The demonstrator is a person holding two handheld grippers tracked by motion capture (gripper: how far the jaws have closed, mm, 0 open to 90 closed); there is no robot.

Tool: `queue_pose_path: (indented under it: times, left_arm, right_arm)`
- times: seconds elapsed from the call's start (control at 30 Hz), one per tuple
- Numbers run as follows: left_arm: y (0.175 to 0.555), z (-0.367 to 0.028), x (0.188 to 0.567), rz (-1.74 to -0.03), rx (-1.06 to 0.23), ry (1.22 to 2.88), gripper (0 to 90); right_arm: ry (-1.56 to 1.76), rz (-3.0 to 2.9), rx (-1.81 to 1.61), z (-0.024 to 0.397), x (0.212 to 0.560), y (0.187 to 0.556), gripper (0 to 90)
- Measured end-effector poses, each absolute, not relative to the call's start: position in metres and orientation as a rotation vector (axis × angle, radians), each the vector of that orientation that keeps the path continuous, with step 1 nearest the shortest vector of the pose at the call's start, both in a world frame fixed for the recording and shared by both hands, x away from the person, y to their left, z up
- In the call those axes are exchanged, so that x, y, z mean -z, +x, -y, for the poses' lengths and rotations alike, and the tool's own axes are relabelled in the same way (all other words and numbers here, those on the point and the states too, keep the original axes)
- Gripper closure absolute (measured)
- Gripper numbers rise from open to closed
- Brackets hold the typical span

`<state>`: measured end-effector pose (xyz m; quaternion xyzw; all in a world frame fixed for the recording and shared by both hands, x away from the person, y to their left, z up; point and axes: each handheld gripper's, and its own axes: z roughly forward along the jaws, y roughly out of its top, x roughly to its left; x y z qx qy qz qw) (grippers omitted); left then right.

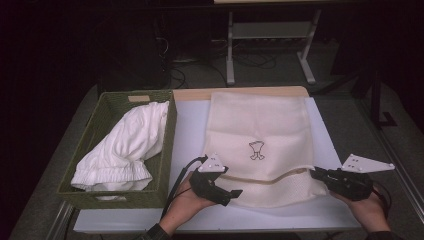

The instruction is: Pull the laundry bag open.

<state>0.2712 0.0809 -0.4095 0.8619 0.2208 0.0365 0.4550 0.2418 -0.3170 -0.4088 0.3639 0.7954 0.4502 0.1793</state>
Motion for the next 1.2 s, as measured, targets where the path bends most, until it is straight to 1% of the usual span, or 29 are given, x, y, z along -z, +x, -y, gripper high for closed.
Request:
queue_pose_path:
  times: [0.47, 0.7, 0.93, 1.1, 1.17, 1.2]
  left_arm:
    - [0.277, -0.049, 0.41, -0.486, -0.047, 2.125, 13.9]
    - [0.279, -0.028, 0.406, -0.432, -0.028, 2.109, 17.2]
    - [0.28, -0.007, 0.404, -0.367, -0.011, 2.109, 26.8]
    - [0.281, 0.008, 0.403, -0.333, -0.002, 2.103, 36.2]
    - [0.281, 0.015, 0.402, -0.317, 0.011, 2.101, 42.7]
    - [0.281, 0.017, 0.401, -0.311, 0.008, 2.097, 43.4]
  right_arm:
    - [0.989, -2.25, -1.302, 0.306, 0.406, 0.243, 83.0]
    - [0.983, -2.248, -1.296, 0.302, 0.405, 0.242, 83.0]
    - [0.975, -2.248, -1.287, 0.298, 0.404, 0.24, 83.0]
    - [0.969, -2.248, -1.281, 0.298, 0.404, 0.24, 83.0]
    - [0.975, -2.247, -1.28, 0.298, 0.404, 0.24, 83.0]
    - [0.974, -2.247, -1.28, 0.298, 0.404, 0.24, 83.0]
